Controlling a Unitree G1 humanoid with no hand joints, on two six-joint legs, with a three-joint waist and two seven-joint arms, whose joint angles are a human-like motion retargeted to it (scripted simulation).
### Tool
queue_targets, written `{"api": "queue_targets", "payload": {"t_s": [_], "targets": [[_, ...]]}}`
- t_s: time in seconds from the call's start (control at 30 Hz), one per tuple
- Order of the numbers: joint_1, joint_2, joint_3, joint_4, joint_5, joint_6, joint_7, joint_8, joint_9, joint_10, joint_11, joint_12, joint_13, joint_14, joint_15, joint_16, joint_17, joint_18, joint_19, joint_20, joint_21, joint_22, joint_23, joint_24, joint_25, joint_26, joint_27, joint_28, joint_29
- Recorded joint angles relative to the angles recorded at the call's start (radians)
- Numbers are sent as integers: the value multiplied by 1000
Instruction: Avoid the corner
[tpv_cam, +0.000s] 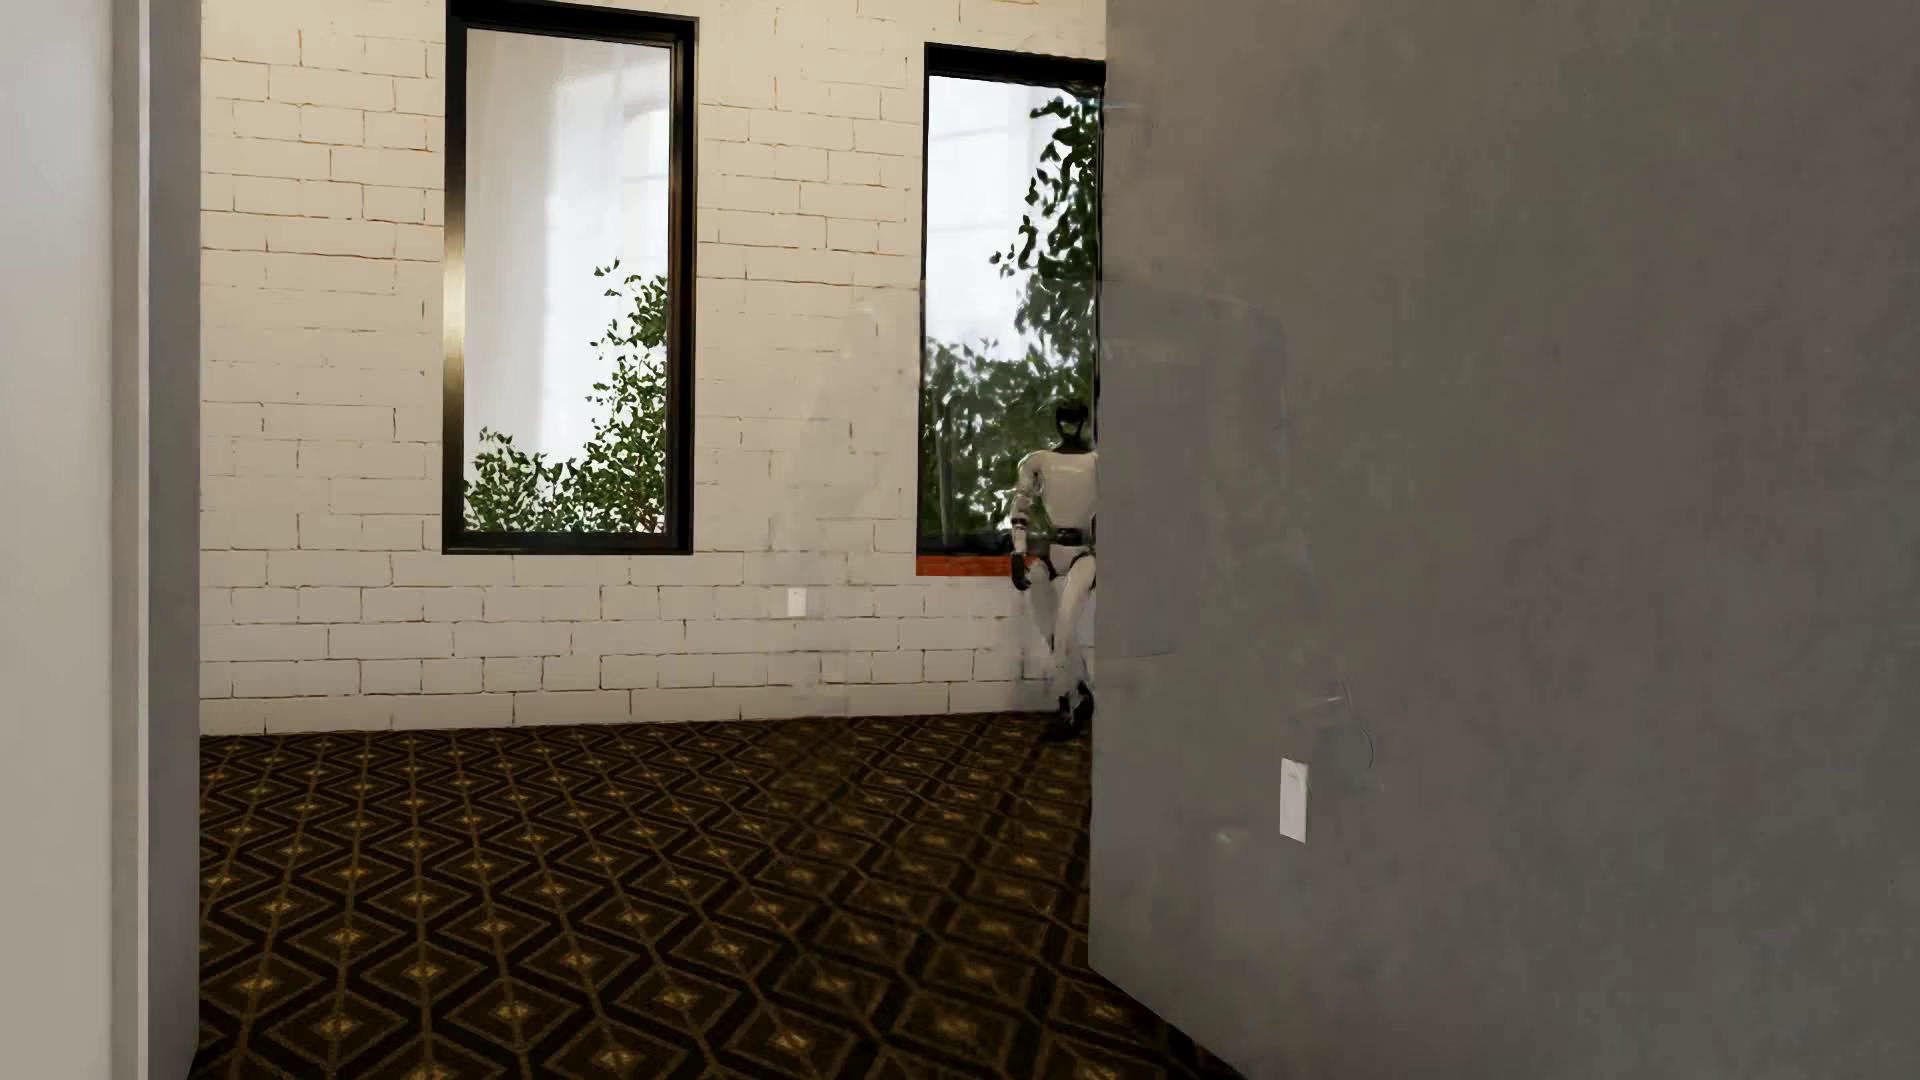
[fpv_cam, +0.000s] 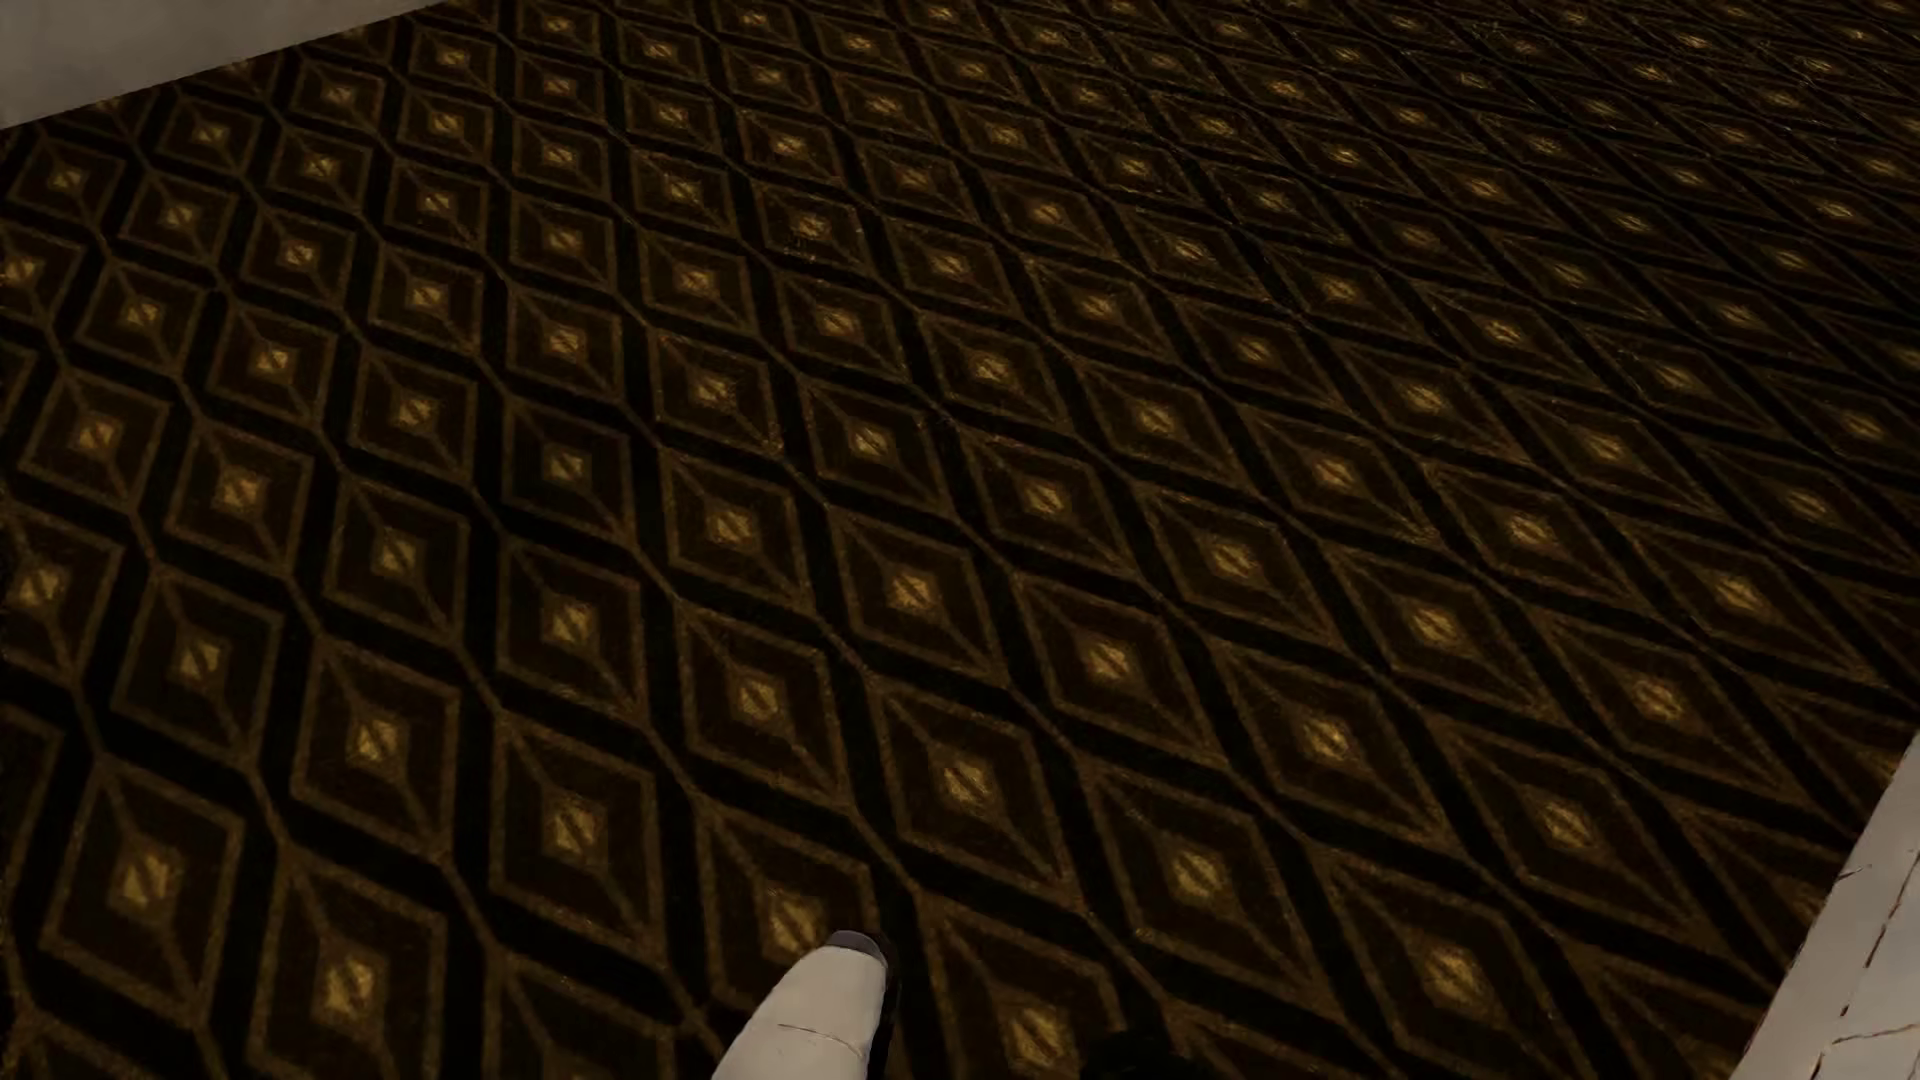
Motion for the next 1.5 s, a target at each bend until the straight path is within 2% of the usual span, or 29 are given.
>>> {"api": "queue_targets", "payload": {"t_s": [0.1, 0.13, 0.2, 0.3, 0.37, 0.43, 0.47, 0.53, 0.57, 0.63, 0.67, 0.7, 0.73, 0.77, 0.83, 0.93, 1.03, 1.07, 1.1, 1.13, 1.2, 1.23, 1.27, 1.3, 1.33, 1.37, 1.4, 1.47, 1.5], "targets": [[-33, 25, 52, -4, -37, -21, 0, 0, -23, 167, 80, 14, 45, -32, 181, -1, 15, 0, 0, 34, 2, 34, 89, 0, 0, 0, 0, 0, 0], [-2, 10, 47, -33, -70, -43, 0, 0, -21, 223, 174, 9, 55, -64, 331, -1, 23, 0, 0, 17, 22, 55, 142, 0, 0, 0, 0, 0, 0], [95, -146, -5, -71, -73, -20, 0, 0, -23, 243, 527, -8, 90, -140, 630, -12, 29, 0, 0, 19, 43, 53, 229, 0, 0, 0, 0, 0, 0], [328, -466, -142, -110, -62, 12, 0, 0, 4, 158, 958, -36, 161, -212, 604, -14, 24, 0, 0, 22, 10, -47, 230, 0, 0, 0, 0, 0, 0], [513, -649, -252, -110, -35, 43, 0, 0, 23, 19, 791, -58, 172, -192, 638, -8, 15, 0, 0, 59, 46, -123, 253, 0, 0, 0, 0, 0, 0], [693, -761, -344, -97, -36, 66, 0, 0, 20, -102, 417, -73, 213, -212, 762, 7, 4, 0, 0, 65, 26, -198, 233, 0, 0, 0, 0, 0, 0], [762, -807, -380, -90, -41, 69, 0, 0, 10, -139, 246, -87, 218, -236, 708, 19, 3, 0, 0, 73, 23, -234, 229, 0, 0, 0, 0, 0, 0], [884, -870, -430, -77, -55, 75, 0, 0, 0, -161, 81, -123, 234, -287, 338, 38, -4, 0, 0, 75, 24, -269, 217, 0, 0, 0, 0, 0, 0], [893, -879, -451, -78, -87, 80, 0, 0, -4, -150, 121, -149, 231, -284, 333, 36, -1, 0, 0, 87, 6, -273, 219, 0, 0, 0, 0, 0, 0], [934, -955, -504, -39, -63, 93, 0, 0, -9, -59, 204, -131, 238, -180, 705, 25, 5, 0, 0, 123, 15, -241, 235, 0, 0, 0, 0, 0, 0], [913, -957, -483, 3, -22, 128, 0, 0, -20, 49, 283, -120, 240, -24, 795, 4, 8, 0, 0, 129, 17, -203, 261, 0, 0, 0, 0, 0, 0], [857, -919, -441, 8, 14, 129, 0, 0, -29, 219, 329, -97, 230, 137, 790, 0, 11, 0, 0, 118, 42, -163, 281, 0, 0, 0, 0, 0, 0], [744, -870, -406, 25, 60, 129, 0, 0, -39, 426, 345, -84, 218, 210, 762, 5, 16, 0, 0, 85, 45, -143, 287, 0, 0, 0, 0, 0, 0], [631, -797, -368, 53, 97, 140, 0, 0, -43, 611, 329, -53, 209, 125, 696, 0, 33, 0, 0, 101, -20, -153, 300, 0, 0, 0, 0, 0, 0], [453, -563, -265, 15, 93, 95, 0, 0, -23, 701, 227, -35, 167, -99, 541, 1, 22, 0, 0, 69, -25, -122, 279, 0, 0, 0, 0, 0, 0], [264, -260, -90, 1, 37, 32, 0, 0, -12, 371, 73, 6, 126, -118, 310, 16, -24, 0, 0, 83, -37, -110, 125, 0, 0, 0, 0, 0, 0], [152, -74, -20, 32, 10, 32, 0, 0, -41, -106, 18, 30, 56, -20, 117, 11, -56, 0, 0, 94, -103, -100, 34, 0, 0, 0, 0, 0, 0], [131, -29, -2, 55, 2, 36, 0, 0, -54, -485, 21, 34, 31, 253, 106, 12, -58, 0, 0, 88, -102, -85, 33, 0, 0, 0, 0, 0, 0], [109, 17, 27, 65, -33, 27, 0, 0, -49, -158, 37, 41, 25, 38, 136, 12, -54, 0, 0, 93, -129, -76, 29, 0, 0, 0, 0, 0, 0], [85, 58, 46, 58, -72, 22, 0, 0, -47, -47, 74, 43, 37, -70, 198, 6, -46, 0, 0, 85, -167, -57, 13, 0, 0, 0, 0, 0, 0], [50, 24, 43, -2, -140, -18, 0, 0, -80, 171, 298, 52, 84, 5, 534, -2, 3, 0, 0, 67, -166, 18, 99, 0, 0, 0, 0, 0, 0], [102, -46, 21, -36, -146, -21, 0, 0, -69, 228, 502, 42, 106, -45, 704, -7, 14, 0, 0, 75, -176, 43, 149, 0, 0, 0, 0, 0, 0], [173, -171, 5, -112, -165, -36, 0, 0, -49, 219, 764, 42, 127, -100, 755, -13, 15, 0, 0, 104, -163, 12, 165, 0, 0, 0, 0, 0, 0], [282, -267, -46, -142, -147, -30, 0, 0, -31, 174, 926, 40, 119, -127, 665, -13, 22, 0, 0, 102, -97, -7, 211, 0, 0, 0, 0, 0, 0], [374, -379, -105, -137, -100, -2, 0, 0, -24, 130, 1007, 23, 133, -135, 584, -15, 47, 0, 0, 104, -127, -39, 242, 0, 0, 0, 0, 0, 0], [475, -486, -169, -140, -69, 19, 0, 0, -22, 61, 980, 17, 169, -138, 587, -7, 27, 0, 0, 101, -82, -93, 192, 0, 0, 0, 0, 0, 0], [583, -559, -233, -140, -48, 33, 0, 0, -17, -12, 839, 13, 186, -139, 634, 0, 65, 0, 0, 118, -127, -136, 268, 0, 0, 0, 0, 0, 0], [758, -685, -325, -103, -20, 70, 0, 0, -14, -107, 449, -9, 235, -165, 747, 8, 39, 0, 0, 139, -52, -232, 265, 0, 0, 0, 0, 0, 0], [817, -743, -350, -108, -39, 63, 0, 0, -25, -132, 261, -37, 249, -193, 694, 18, 39, 0, 0, 150, -49, -261, 263, 0, 0, 0, 0, 0, 0]]}}
